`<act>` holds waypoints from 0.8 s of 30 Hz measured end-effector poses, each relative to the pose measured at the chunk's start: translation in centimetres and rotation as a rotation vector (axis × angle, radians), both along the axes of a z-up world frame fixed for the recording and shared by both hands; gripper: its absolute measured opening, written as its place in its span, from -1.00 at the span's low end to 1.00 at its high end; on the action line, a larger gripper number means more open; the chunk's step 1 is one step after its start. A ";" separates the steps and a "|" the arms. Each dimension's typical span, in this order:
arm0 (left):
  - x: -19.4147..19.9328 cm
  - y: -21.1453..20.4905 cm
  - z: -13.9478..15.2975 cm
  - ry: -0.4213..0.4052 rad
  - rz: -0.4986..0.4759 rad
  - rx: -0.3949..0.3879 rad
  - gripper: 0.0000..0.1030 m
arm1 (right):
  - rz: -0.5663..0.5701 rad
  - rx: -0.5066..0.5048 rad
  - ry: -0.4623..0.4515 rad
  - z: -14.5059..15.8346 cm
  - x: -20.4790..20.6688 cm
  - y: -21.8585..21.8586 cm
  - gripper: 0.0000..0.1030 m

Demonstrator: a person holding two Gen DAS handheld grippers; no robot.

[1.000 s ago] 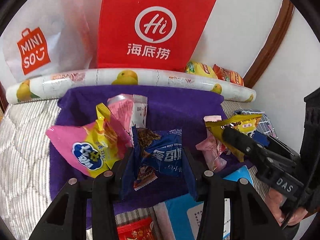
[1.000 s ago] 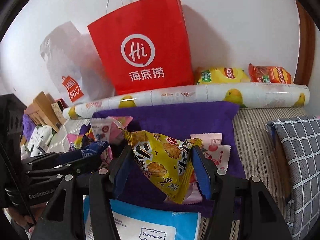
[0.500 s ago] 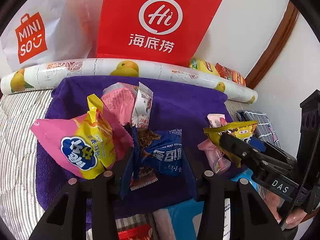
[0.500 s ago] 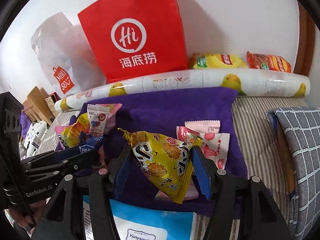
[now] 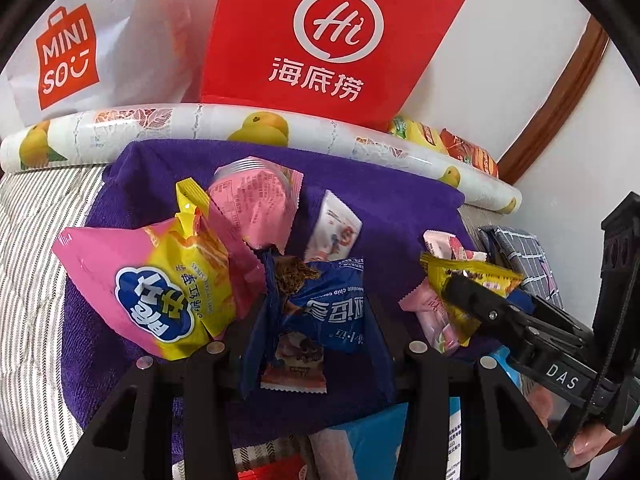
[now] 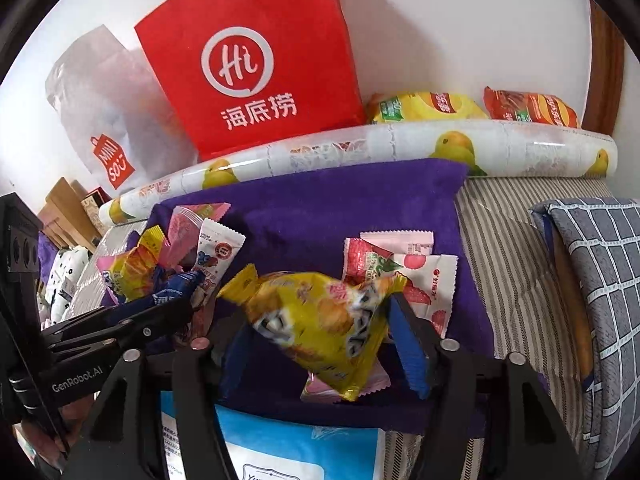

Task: Organize snacks
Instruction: 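Open both tools to drop the packets onto the purple towel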

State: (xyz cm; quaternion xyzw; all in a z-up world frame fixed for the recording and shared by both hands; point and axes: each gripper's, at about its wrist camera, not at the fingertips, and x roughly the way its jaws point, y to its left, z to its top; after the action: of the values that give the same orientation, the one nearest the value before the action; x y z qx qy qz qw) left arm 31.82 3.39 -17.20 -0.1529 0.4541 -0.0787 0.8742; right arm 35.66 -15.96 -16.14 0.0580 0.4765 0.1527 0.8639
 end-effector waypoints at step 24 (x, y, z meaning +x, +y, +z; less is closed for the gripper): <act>-0.9 0.1 1.3 -0.067 0.017 -0.042 0.27 | -0.002 0.096 -0.105 2.2 -0.8 -0.6 0.51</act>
State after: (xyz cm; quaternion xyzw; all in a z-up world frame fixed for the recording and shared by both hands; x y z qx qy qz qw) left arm 30.93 3.51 -15.91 -0.1721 0.4215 -0.0859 0.8862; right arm 34.86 -16.56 -13.93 0.0917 0.4226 0.1776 0.8840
